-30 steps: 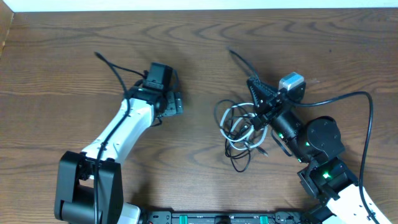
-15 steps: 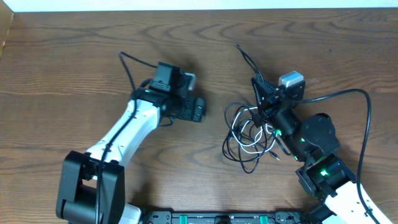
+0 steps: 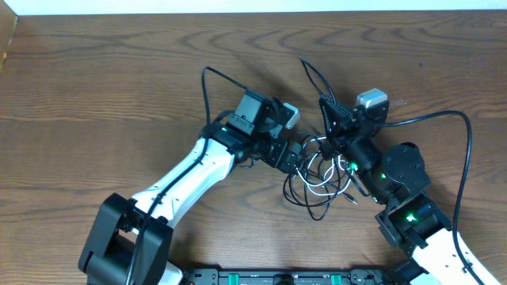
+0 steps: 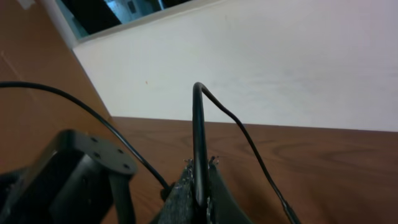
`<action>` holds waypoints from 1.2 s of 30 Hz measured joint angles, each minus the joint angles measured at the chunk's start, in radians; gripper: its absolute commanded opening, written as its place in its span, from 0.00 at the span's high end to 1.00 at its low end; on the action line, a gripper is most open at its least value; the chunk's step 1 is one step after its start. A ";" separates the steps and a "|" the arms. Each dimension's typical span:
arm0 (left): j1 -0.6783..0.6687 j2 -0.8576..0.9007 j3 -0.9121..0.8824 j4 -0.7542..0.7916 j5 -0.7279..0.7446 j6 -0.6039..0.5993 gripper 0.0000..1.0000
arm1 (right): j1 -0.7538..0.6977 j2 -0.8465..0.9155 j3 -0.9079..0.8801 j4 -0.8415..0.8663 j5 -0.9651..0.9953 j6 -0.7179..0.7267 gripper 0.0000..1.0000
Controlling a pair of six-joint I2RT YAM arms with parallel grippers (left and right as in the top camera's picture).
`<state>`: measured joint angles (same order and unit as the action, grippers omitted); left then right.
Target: Untangle cables
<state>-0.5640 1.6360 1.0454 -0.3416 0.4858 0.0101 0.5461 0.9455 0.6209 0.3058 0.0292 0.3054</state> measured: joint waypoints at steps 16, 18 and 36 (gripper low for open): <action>-0.028 0.108 0.000 0.104 -0.193 -0.150 0.03 | 0.000 0.000 0.000 0.055 -0.060 0.125 0.99; -0.029 0.119 0.000 0.106 -0.197 -0.164 0.03 | 0.000 0.000 0.000 0.055 -0.060 0.132 0.99; 0.014 0.125 0.000 -0.108 -0.961 -0.329 0.07 | 0.000 -0.004 0.000 0.047 -0.074 0.139 0.99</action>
<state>-0.5503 1.7607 1.0454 -0.4492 -0.4751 -0.3191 0.5461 0.9417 0.6209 0.3523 -0.0452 0.4442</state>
